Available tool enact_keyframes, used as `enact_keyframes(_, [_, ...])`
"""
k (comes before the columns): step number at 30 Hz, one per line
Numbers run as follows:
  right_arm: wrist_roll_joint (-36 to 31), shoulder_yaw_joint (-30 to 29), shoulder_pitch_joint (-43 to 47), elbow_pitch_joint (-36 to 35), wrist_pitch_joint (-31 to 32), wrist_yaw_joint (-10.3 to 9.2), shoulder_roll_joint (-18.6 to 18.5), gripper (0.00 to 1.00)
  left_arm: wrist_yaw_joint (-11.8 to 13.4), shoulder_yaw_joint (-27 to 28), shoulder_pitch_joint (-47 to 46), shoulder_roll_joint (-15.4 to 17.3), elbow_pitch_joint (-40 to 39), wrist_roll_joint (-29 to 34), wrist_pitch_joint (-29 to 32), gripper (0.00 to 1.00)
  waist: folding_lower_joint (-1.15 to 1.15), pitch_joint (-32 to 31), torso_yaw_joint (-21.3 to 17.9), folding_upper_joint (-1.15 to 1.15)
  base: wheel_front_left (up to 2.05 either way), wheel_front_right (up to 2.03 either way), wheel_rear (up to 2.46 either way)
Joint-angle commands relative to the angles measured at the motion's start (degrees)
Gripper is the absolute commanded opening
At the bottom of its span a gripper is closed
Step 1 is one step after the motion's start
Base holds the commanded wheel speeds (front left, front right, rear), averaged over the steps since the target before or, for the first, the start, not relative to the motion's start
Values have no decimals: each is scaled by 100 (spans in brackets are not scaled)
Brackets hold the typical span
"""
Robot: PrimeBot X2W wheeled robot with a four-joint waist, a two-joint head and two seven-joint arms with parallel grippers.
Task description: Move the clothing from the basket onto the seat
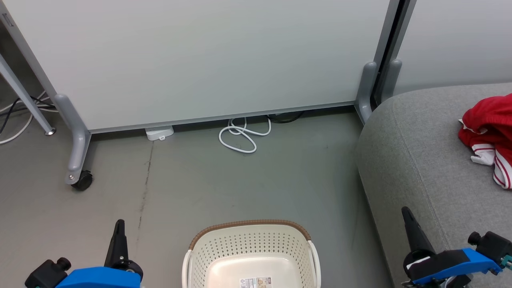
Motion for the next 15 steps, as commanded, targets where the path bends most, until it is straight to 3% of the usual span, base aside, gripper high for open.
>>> enact_keyframes(1, [173,-30,-172,-86,34,2,-6,0,-22,52,-184,6,-87,-141,31,0,0,-1,0,0,0,0,0])
enact_keyframes(15, [1111,-131,-239,-112,186,2,-7,0,-28,182,-309,-33,-129,-946,268,0,-1,-6,5,0,0,0,0])
